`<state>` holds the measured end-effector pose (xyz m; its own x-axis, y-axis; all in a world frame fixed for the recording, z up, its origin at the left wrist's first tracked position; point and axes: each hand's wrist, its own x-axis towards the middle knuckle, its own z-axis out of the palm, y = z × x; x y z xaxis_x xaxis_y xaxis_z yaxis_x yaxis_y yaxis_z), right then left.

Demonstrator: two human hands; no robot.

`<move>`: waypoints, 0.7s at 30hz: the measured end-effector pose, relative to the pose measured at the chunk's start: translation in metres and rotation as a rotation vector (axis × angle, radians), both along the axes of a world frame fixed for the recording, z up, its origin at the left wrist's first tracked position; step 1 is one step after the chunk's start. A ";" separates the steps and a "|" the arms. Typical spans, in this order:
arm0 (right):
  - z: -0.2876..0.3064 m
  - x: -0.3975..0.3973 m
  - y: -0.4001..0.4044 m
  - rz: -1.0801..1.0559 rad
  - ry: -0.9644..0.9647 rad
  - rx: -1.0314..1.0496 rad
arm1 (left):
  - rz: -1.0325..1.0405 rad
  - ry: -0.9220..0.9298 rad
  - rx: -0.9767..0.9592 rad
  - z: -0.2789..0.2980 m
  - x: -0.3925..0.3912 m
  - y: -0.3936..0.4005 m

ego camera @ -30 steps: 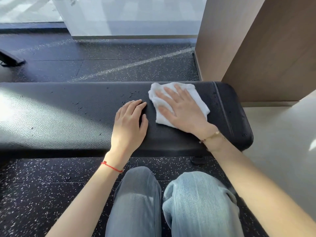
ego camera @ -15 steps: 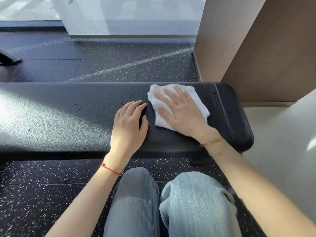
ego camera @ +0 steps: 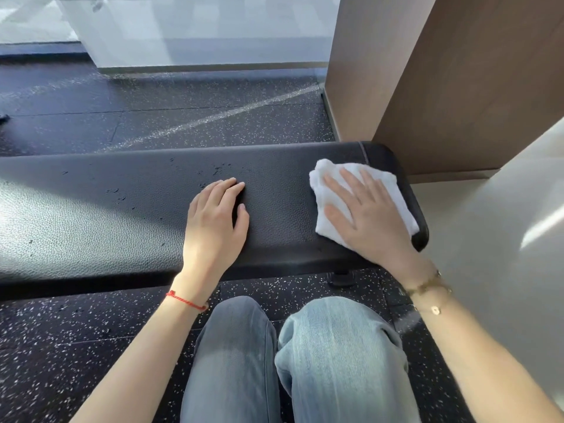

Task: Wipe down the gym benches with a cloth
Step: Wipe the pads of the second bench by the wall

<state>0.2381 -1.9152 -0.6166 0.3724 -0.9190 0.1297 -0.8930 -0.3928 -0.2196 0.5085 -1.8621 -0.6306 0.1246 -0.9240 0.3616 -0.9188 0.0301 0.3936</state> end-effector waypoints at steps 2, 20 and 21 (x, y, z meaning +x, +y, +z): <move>0.002 -0.010 0.004 -0.012 -0.003 0.029 | -0.004 0.004 -0.003 0.000 0.000 0.000; -0.006 0.020 0.044 0.174 0.016 -0.098 | -0.004 -0.013 -0.012 -0.001 -0.002 -0.001; -0.006 0.032 0.043 0.233 0.021 -0.098 | -0.004 -0.004 -0.015 0.000 -0.002 -0.001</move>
